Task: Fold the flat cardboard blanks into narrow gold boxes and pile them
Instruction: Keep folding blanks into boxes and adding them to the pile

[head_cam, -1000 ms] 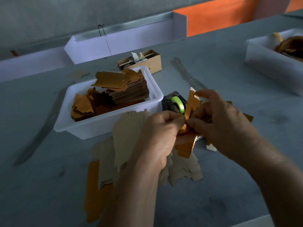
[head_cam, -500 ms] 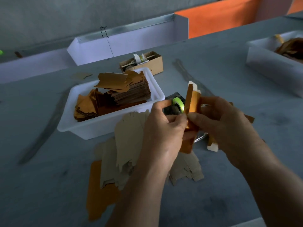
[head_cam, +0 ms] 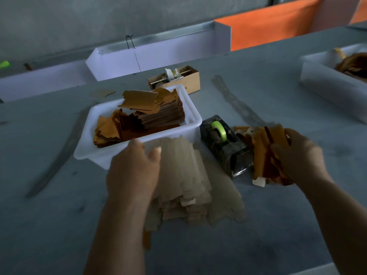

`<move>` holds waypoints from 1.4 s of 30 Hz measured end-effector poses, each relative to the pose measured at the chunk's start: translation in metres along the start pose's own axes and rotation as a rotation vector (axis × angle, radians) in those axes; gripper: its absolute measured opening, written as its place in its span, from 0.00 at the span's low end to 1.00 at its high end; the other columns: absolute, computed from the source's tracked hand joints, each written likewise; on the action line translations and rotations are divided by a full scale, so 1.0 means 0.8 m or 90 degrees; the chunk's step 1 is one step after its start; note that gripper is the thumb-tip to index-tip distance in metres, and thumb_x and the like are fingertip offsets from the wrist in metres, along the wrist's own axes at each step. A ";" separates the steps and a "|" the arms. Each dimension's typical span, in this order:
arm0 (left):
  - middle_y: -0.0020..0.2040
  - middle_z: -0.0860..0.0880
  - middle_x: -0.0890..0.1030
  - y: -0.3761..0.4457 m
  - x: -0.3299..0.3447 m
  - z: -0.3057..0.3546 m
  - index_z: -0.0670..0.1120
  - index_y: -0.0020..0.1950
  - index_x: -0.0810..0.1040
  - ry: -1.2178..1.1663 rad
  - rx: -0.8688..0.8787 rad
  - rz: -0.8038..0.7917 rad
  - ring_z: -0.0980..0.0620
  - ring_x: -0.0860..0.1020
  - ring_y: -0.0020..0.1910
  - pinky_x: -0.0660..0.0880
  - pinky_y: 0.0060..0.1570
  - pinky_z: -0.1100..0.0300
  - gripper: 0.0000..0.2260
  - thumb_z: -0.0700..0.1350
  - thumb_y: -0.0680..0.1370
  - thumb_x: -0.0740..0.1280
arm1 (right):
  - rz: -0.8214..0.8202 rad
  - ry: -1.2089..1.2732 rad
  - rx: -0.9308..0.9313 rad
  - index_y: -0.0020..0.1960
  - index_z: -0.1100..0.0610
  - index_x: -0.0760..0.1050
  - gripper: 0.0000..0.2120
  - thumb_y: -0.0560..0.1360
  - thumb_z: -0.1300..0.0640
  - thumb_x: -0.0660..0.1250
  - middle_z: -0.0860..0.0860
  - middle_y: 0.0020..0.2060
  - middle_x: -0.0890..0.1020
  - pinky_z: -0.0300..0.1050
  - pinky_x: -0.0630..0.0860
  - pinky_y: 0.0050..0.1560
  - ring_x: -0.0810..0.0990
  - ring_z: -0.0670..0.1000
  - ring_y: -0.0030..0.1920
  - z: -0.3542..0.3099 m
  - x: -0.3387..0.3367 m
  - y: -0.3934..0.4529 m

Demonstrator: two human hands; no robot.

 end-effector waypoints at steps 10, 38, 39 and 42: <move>0.51 0.47 0.79 0.022 0.021 -0.043 0.45 0.58 0.75 -0.253 -0.165 -0.118 0.50 0.77 0.47 0.73 0.39 0.56 0.24 0.50 0.67 0.78 | 0.045 -0.120 -0.111 0.59 0.63 0.74 0.13 0.76 0.61 0.62 0.61 0.67 0.67 0.60 0.65 0.63 0.62 0.64 0.66 0.013 0.028 -0.017; 0.43 0.50 0.86 -0.024 0.039 0.028 0.48 0.50 0.82 -0.611 -0.054 -0.244 0.51 0.83 0.45 0.78 0.46 0.57 0.12 0.42 0.67 0.75 | -0.271 0.567 -0.031 0.44 0.51 0.77 0.02 0.73 0.57 0.69 0.42 0.31 0.79 0.31 0.71 0.30 0.75 0.37 0.30 -0.101 0.027 -0.127; 0.41 0.52 0.86 -0.024 0.040 0.028 0.50 0.48 0.82 -0.602 -0.047 -0.225 0.55 0.83 0.42 0.78 0.42 0.62 0.11 0.42 0.68 0.75 | -0.240 0.548 -0.048 0.44 0.50 0.77 0.03 0.72 0.57 0.70 0.43 0.31 0.80 0.30 0.71 0.30 0.76 0.37 0.31 -0.101 0.027 -0.127; 0.37 0.58 0.84 -0.025 0.045 0.030 0.52 0.43 0.81 -0.585 -0.035 -0.185 0.64 0.81 0.35 0.72 0.29 0.73 0.08 0.42 0.69 0.76 | -0.146 0.438 -0.116 0.42 0.45 0.73 0.07 0.72 0.55 0.70 0.44 0.33 0.79 0.30 0.73 0.30 0.77 0.38 0.37 -0.106 0.025 -0.130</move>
Point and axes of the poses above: each hand's wrist, its own y-axis towards the middle knuckle, its own x-axis out of the palm, z = x × y, the point moved 3 cm from there along y, towards the middle knuckle
